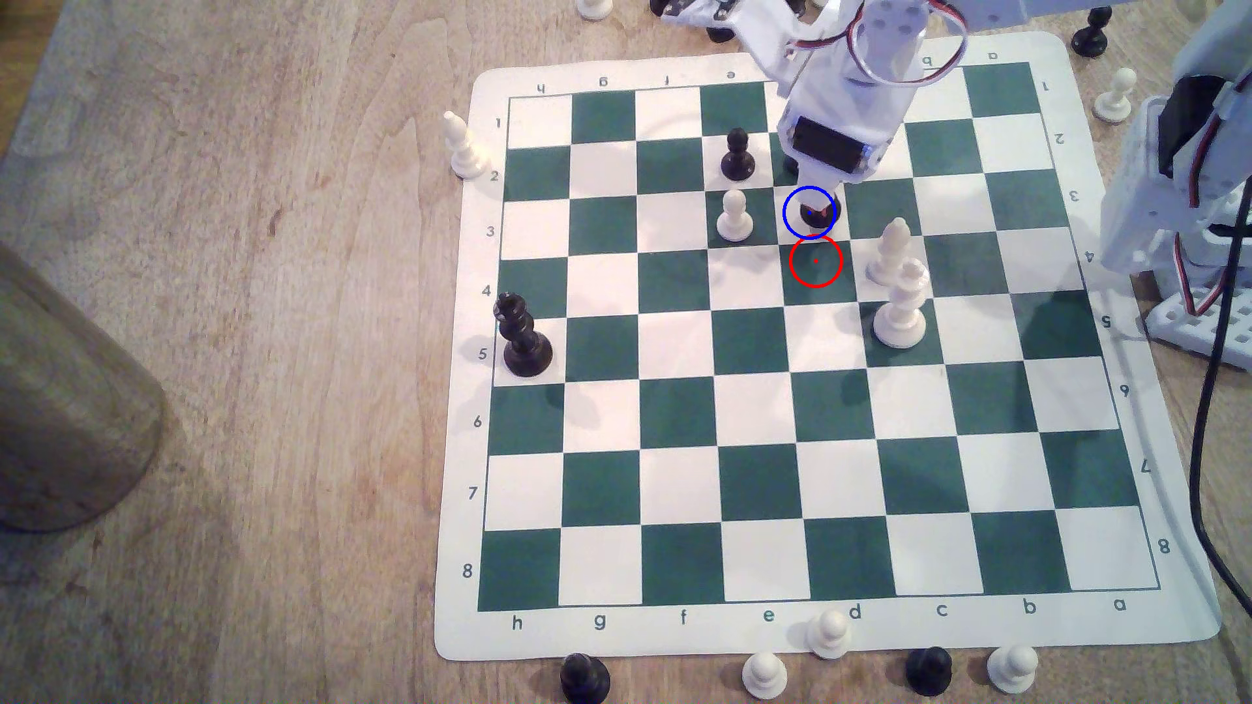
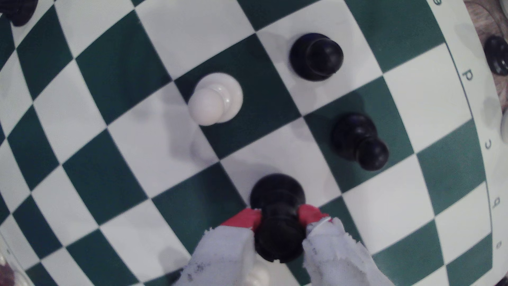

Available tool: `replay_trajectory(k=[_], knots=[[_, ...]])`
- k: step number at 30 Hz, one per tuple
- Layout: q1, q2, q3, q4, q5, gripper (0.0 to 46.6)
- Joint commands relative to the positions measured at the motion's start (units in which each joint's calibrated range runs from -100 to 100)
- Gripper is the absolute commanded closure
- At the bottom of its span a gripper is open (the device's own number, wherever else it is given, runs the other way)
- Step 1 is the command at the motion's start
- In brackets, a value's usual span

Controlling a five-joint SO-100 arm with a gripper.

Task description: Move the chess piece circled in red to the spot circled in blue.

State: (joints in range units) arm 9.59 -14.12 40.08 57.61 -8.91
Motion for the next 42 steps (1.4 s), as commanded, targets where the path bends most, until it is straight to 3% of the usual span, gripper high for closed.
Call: replay_trajectory(k=[1,15,20,27,38,42], knots=[[0.39,0.11,-5.18,-1.43,0.2,46.4],[0.39,2.83,-5.09,-3.47,0.15,45.7],[0.78,2.57,-4.9,-3.64,0.0,34.1],[1.17,-2.35,-3.64,-2.0,0.15,28.3],[1.32,-28.84,10.24,5.21,0.59,26.1],[-1.41,-40.89,15.22,11.1,0.15,25.9]])
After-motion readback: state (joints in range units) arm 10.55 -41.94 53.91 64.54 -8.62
